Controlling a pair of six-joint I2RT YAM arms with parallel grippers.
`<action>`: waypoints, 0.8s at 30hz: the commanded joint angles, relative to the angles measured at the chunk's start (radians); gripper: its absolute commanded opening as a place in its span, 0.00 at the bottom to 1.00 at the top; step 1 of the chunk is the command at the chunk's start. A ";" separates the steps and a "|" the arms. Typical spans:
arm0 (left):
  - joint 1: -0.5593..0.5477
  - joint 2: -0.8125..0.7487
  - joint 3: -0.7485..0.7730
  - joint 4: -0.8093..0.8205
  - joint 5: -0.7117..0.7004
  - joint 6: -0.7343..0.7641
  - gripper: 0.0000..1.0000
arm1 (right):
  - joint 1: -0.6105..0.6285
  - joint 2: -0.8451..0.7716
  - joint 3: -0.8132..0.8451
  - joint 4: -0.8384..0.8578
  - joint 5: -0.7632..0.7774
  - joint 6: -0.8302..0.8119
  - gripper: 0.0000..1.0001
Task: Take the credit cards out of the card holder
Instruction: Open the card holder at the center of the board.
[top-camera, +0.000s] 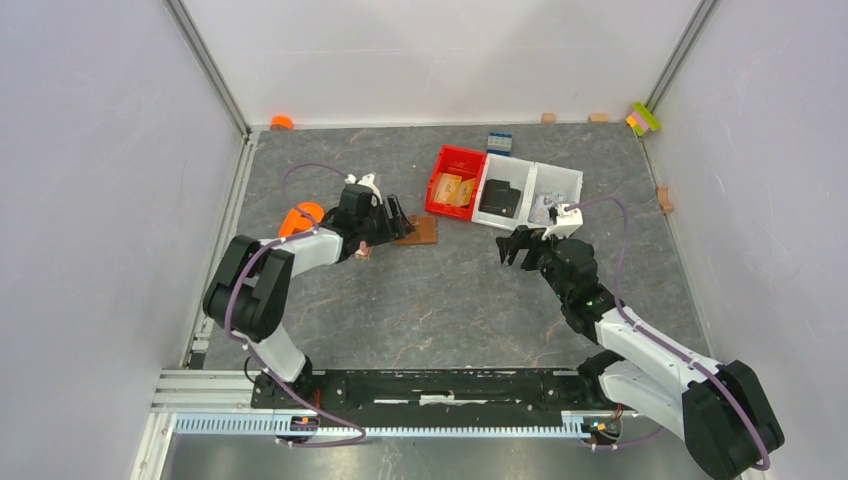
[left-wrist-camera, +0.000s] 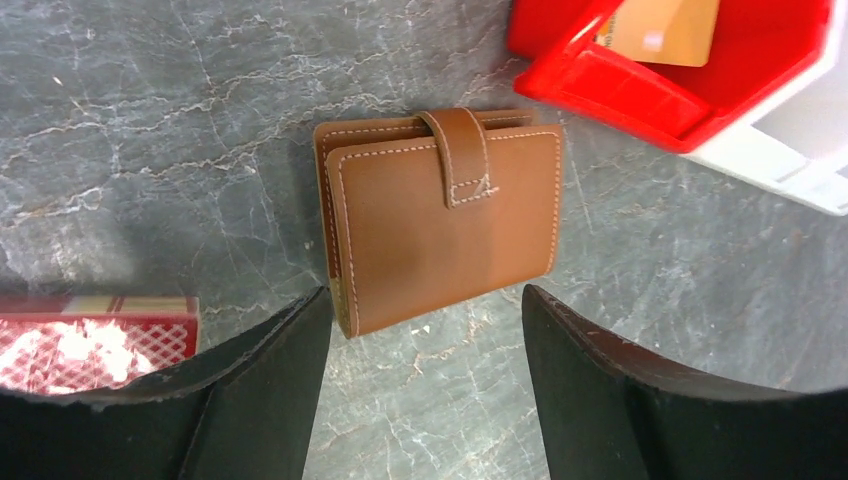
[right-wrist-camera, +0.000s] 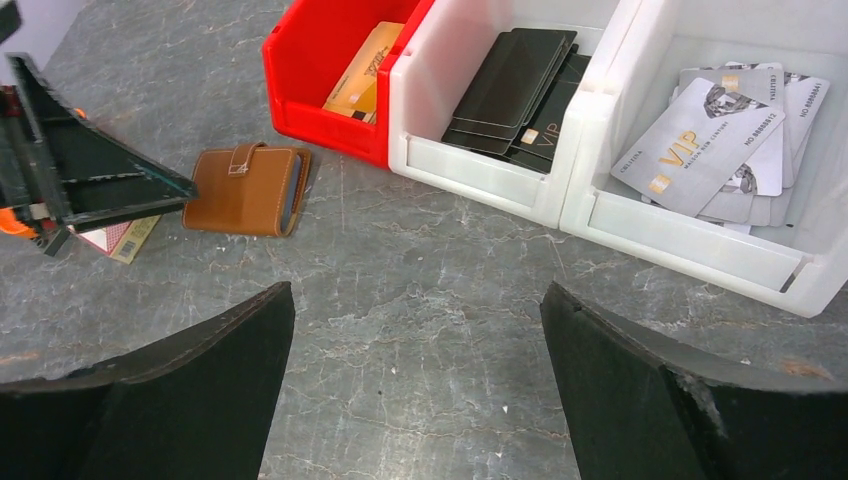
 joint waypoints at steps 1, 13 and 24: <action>-0.003 0.077 0.090 -0.090 -0.003 0.050 0.76 | 0.000 -0.002 0.030 0.043 -0.019 -0.010 0.98; -0.011 0.111 0.126 -0.109 0.096 0.071 0.10 | 0.000 0.028 0.040 0.043 -0.041 -0.010 0.98; -0.186 -0.093 0.097 -0.146 -0.156 0.212 0.02 | 0.000 0.126 0.112 -0.001 -0.155 -0.049 0.93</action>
